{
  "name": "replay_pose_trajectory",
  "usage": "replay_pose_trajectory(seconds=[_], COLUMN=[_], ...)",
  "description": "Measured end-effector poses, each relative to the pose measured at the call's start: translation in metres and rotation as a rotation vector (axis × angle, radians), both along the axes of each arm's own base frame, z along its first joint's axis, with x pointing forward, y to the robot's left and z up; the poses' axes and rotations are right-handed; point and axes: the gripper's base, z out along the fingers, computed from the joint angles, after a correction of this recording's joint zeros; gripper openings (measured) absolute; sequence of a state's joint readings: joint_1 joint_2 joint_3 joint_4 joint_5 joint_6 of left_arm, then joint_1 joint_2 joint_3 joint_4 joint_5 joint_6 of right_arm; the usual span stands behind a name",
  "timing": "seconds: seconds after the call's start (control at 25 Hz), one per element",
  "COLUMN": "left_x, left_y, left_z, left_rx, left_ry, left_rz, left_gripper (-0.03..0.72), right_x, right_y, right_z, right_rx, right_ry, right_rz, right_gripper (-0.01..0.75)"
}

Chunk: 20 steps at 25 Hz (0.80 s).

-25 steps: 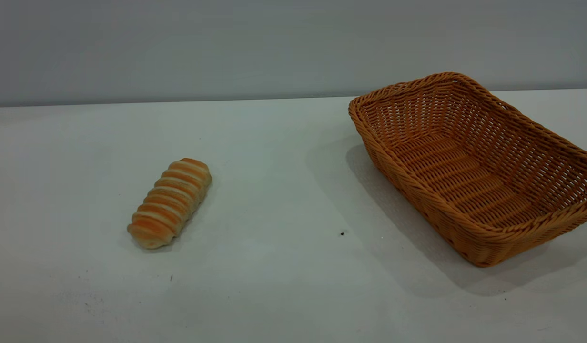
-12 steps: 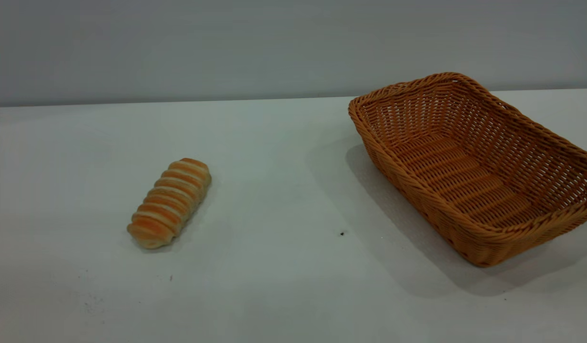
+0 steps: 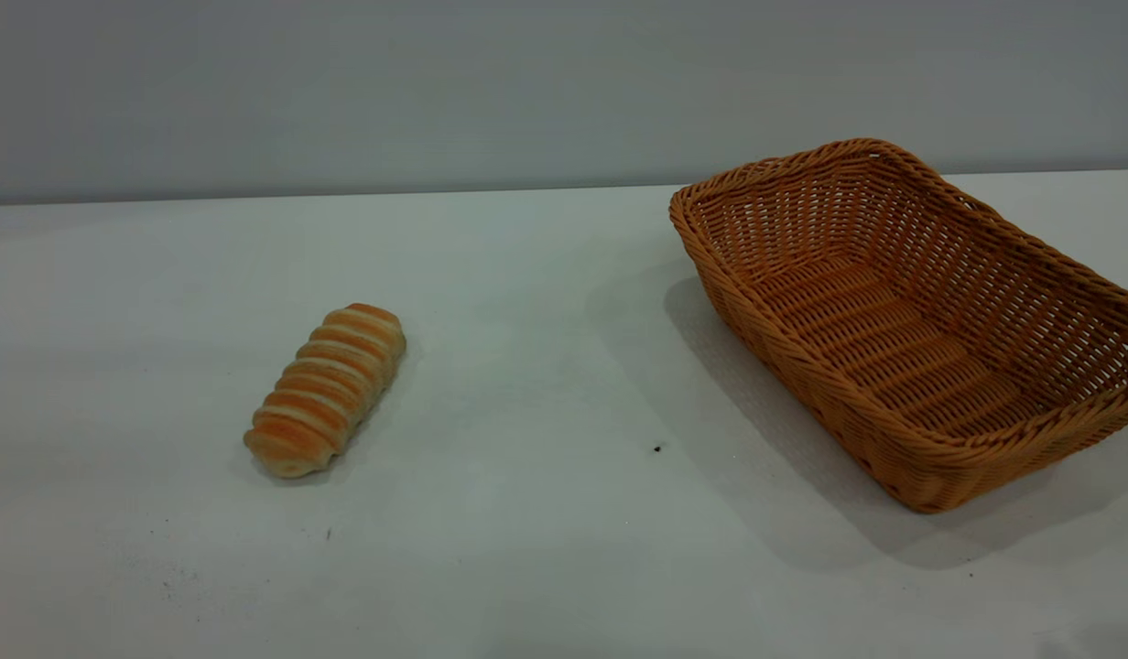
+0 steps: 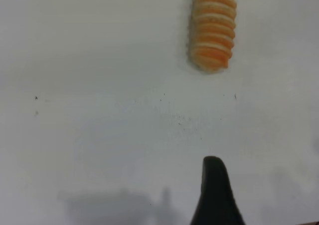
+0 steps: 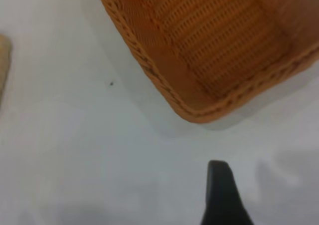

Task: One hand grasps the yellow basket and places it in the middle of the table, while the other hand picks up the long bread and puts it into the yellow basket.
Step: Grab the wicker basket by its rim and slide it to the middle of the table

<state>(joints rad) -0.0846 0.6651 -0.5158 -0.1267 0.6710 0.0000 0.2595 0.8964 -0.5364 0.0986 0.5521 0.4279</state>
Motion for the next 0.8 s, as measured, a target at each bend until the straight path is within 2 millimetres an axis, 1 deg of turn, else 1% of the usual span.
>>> replay_pose_trajectory(seconds=[0.12,0.2,0.32,0.52,0.68,0.8], left_x=[0.001,0.001,0.001,0.001,0.001,0.001], left_y=[0.000,0.000,-0.001,-0.002,-0.002,-0.002], left_z=[0.001,0.001,0.001,0.001,0.001,0.001], left_rx=[-0.001,-0.005,-0.021,-0.028,-0.029,-0.029], left_ry=[-0.011,-0.014,-0.014,-0.014,-0.014,-0.014], left_rz=[0.001,0.002,0.003,-0.001,-0.002,-0.002], left_gripper=[0.559,0.559,0.559,0.559,0.559,0.559], right_x=[0.025,0.041,0.056,0.071,0.084,0.089], right_y=[0.008,0.012,0.016,0.019,0.019,0.019], right_z=[-0.011,-0.023,-0.043,-0.074,-0.087,-0.098], right_rx=[0.073,0.105,0.121,0.116,0.118,0.113], right_ry=[0.054,0.112,0.214,0.324,0.332,0.350], right_rz=[-0.080,-0.135,-0.202,-0.268,-0.296,-0.309], right_gripper=[0.519,0.519,0.519,0.519,0.519,0.519])
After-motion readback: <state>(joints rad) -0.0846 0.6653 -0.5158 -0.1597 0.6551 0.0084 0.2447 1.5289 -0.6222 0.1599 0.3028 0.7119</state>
